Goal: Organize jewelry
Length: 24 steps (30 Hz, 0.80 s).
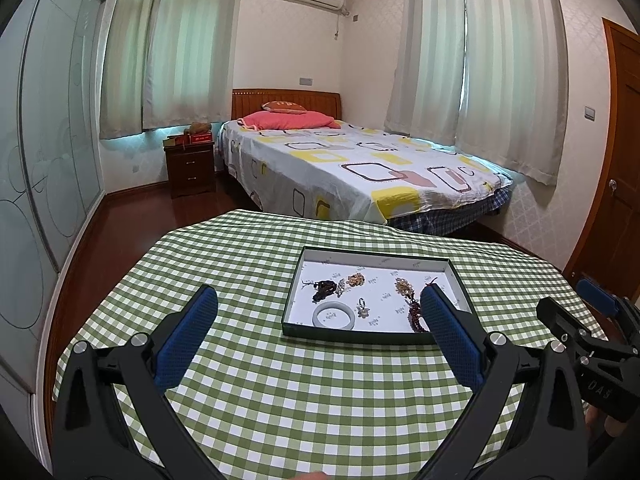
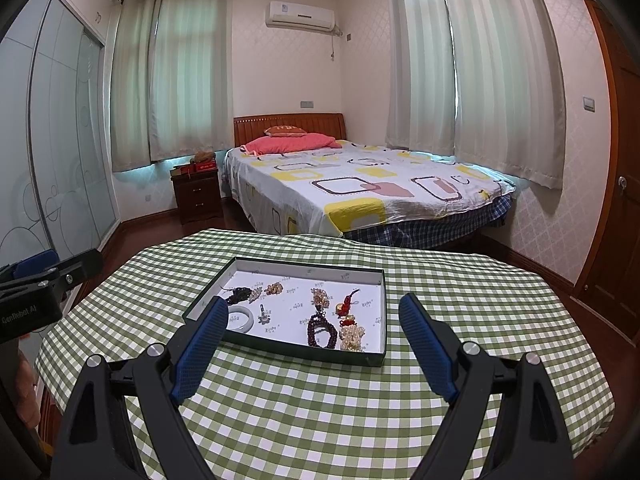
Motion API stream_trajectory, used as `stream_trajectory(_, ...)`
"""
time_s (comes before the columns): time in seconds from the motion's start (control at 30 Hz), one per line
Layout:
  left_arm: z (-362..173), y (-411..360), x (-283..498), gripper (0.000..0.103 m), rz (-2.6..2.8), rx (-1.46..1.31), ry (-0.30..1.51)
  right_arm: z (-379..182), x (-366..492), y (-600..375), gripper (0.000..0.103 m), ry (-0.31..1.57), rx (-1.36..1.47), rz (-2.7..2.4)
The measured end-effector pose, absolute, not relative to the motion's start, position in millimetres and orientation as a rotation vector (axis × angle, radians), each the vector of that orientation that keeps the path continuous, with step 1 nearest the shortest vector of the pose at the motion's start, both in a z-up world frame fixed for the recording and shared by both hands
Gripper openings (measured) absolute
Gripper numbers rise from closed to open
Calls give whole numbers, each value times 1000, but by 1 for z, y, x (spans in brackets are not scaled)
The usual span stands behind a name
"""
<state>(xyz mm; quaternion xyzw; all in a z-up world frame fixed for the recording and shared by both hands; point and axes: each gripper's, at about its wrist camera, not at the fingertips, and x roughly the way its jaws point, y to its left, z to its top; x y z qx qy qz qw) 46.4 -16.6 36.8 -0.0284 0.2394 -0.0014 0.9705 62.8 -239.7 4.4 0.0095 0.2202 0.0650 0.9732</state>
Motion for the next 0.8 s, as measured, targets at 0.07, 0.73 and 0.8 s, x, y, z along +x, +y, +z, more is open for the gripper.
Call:
stream_trajectory(0.07, 37, -17, 46, 99, 1, -52, 481, 4, 63, -240, 84, 446, 19, 132)
stream_trajectory(0.73, 17, -12, 63, 99, -4, -59, 541, -3, 69, -242, 84, 465, 20, 127)
stream_trajectory(0.8, 11, -10, 69, 99, -1, -65, 556, -8, 74, -245, 84, 473, 26, 120)
